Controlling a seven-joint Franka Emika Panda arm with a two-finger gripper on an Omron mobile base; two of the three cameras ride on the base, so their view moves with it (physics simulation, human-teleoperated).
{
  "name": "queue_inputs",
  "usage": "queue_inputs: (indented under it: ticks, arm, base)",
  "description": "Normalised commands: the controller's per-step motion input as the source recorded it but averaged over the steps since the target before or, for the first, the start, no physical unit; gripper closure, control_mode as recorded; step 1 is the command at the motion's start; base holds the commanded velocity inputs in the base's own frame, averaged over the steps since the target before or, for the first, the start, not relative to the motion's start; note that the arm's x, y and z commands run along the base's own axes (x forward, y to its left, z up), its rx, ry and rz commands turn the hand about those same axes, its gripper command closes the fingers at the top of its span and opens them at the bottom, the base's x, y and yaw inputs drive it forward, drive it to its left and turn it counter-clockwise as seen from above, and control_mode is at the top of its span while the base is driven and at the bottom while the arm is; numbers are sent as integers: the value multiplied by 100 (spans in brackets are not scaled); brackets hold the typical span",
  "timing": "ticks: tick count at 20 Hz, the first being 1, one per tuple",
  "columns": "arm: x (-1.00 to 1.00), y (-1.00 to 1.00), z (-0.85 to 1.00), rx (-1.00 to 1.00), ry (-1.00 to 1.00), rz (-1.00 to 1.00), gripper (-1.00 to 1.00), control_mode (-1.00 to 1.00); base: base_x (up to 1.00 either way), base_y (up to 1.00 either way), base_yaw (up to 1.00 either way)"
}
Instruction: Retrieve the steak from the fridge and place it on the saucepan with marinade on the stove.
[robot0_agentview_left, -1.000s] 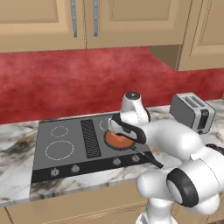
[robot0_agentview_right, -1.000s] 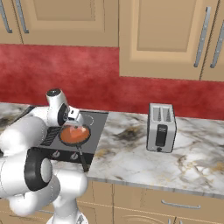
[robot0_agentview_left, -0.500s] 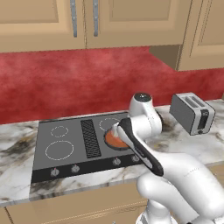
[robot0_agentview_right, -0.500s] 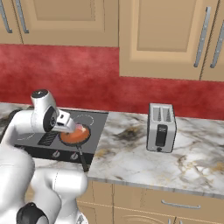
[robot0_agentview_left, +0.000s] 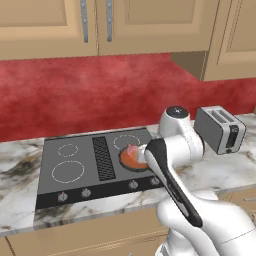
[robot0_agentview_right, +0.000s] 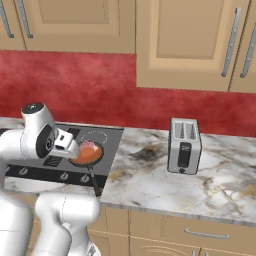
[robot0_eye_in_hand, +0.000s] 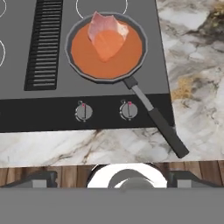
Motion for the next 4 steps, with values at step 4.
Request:
queue_inputs:
  ticks: [4]
  arm:
    - [-24, -7, 50, 0, 0, 0, -100, -100]
  base:
    - [0, 0, 0]
